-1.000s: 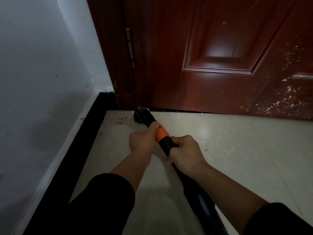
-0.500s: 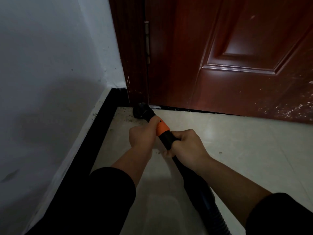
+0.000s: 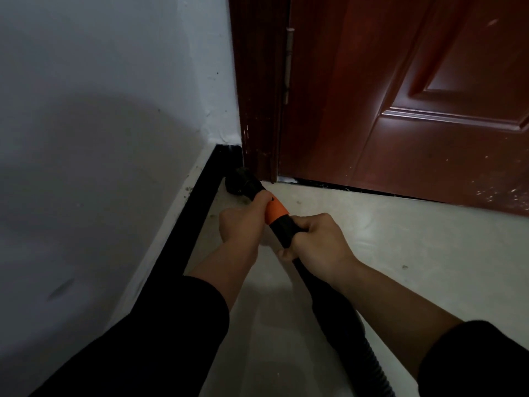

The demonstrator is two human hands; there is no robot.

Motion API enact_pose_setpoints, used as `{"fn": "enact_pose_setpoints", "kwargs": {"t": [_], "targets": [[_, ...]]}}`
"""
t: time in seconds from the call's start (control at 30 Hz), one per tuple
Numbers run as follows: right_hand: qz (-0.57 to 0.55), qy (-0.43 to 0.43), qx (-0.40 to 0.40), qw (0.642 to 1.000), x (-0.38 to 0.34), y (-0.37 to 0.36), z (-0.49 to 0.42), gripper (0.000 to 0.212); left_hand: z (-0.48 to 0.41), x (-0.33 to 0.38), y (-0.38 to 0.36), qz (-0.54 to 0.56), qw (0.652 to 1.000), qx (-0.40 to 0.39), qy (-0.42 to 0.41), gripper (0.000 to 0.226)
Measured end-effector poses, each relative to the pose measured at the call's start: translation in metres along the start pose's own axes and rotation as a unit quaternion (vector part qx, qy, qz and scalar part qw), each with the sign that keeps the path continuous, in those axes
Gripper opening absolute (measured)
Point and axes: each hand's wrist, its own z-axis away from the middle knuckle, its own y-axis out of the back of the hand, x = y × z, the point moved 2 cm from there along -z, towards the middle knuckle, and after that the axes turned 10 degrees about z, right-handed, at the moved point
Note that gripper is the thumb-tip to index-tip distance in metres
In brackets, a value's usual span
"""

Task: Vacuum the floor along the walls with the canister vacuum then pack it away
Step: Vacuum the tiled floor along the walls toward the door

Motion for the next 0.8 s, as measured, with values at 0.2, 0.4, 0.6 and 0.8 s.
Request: {"fn": "enact_pose_setpoints", "kwargs": {"t": [0.2,0.4,0.6,0.8], "targets": [[0.001,-0.003,-0.013,1.0,-0.004,0.0,-0.003,0.028,-0.002,0.003,0.002,0.003,1.0,0.01,0.006,0.027],[0.019,0.002,-0.021,1.0,-0.008,0.002,-0.005,0.033,-0.001,0.003,0.007,0.011,1.0,0.028,0.007,0.029],[0.035,0.013,-0.044,0.998,-0.006,0.012,0.005,0.035,0.014,-0.003,0.009,0.024,0.999,0.033,0.012,0.029],[0.062,0.026,-0.068,0.995,-0.001,0.016,0.021,0.036,0.036,-0.014,0.017,0.039,0.998,0.051,0.023,0.036]]}}
